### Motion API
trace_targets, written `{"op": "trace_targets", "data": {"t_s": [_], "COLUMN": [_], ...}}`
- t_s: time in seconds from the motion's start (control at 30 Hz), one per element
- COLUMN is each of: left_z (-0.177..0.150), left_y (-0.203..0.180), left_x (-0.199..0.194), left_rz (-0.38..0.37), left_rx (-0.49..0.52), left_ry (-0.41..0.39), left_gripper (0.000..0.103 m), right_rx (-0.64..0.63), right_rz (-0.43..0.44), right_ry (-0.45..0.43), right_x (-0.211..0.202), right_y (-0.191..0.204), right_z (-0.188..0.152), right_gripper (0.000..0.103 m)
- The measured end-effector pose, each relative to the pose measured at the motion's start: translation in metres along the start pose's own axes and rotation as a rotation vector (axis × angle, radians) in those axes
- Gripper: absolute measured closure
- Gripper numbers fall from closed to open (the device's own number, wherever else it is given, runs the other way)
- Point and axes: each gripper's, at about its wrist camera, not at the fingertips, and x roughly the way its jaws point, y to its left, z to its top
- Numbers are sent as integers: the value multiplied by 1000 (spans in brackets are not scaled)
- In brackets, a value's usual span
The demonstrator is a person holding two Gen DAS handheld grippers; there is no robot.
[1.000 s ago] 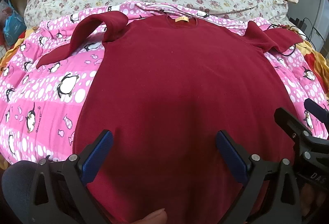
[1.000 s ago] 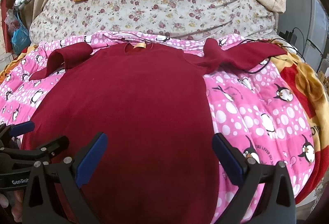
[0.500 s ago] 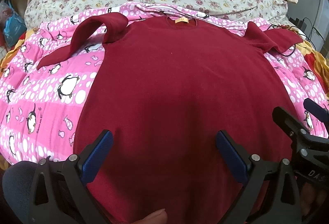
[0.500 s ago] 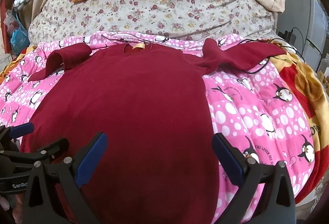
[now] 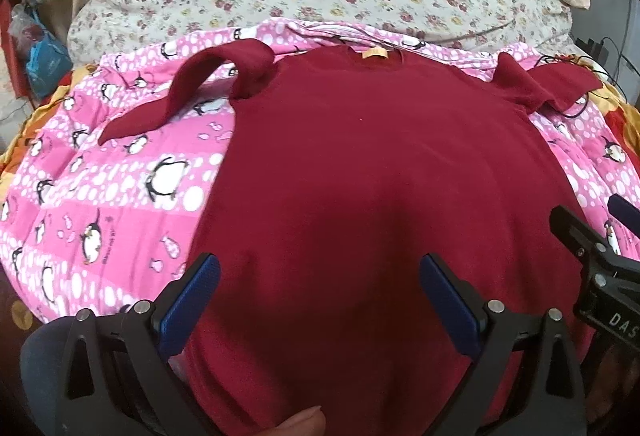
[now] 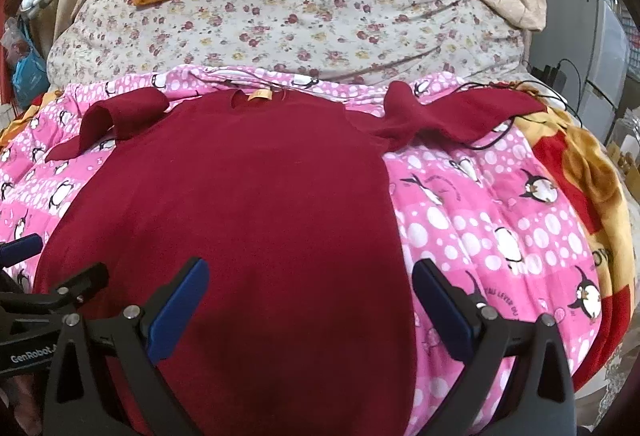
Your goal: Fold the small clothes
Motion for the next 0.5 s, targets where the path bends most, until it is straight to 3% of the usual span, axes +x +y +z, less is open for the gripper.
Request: {"op": "trace_targets", "data": {"t_s": [0.3, 0.5], "left_z": [-2, 3], "left_y": [13, 26], "left_x": [-34, -35], "left_rz": [37, 34], "left_rx": [-10, -38], "left_ry": [-43, -42], "left_gripper": [21, 21], "right_rx": [2, -3], "right_rz": [-6, -21], "right_ry": [7, 9], "right_x": [-6, -2], "right_y": [0, 7], "right_z": [0, 2], "right_gripper": [1, 1]}}
